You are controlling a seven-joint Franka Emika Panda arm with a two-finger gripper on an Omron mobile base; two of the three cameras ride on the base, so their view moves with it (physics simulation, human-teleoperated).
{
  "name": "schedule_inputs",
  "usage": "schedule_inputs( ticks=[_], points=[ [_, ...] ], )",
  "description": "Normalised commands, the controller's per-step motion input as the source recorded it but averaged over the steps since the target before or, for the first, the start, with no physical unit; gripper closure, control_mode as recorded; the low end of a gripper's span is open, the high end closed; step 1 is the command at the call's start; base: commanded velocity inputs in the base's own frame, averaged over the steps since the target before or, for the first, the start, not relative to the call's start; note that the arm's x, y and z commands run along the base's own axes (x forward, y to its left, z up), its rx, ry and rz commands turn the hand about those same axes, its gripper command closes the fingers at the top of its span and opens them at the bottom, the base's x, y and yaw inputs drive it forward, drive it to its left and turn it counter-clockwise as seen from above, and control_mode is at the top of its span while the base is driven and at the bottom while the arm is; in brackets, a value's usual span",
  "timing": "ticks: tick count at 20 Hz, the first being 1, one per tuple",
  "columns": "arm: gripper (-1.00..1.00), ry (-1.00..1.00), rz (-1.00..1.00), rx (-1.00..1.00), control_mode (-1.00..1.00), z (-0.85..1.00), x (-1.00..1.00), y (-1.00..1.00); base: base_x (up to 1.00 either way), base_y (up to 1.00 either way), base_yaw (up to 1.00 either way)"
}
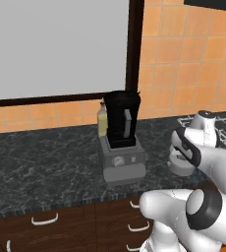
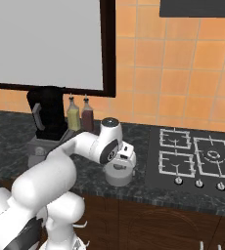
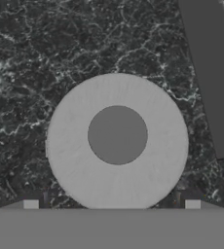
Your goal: Close the lid blender by securely placing the lid on top.
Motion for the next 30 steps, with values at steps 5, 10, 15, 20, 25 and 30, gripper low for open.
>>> schedule_inputs(
  ticks=[5,10,15,20,25,30],
  points=[
    [-1.0,0.0,0.0,0.01,-1.0,-0.07,0.19,-0.12,0.0,0.0,0.0],
    [-1.0,0.0,0.0,0.0,-1.0,-0.18,0.14,-0.04,0.0,0.0,0.0],
    [-1.0,0.0,0.0,0.0,-1.0,-0.24,0.11,0.0,0.0,0.0,0.0],
    [-1.0,0.0,0.0,0.0,-1.0,-0.29,0.06,0.0,0.0,0.0,0.0],
    [1.0,0.02,0.0,0.0,-1.0,-0.35,0.03,0.0,0.0,0.0,0.0],
    [1.0,0.06,0.0,0.0,-1.0,-0.42,0.0,0.0,0.0,0.0,0.0]
  ],
)
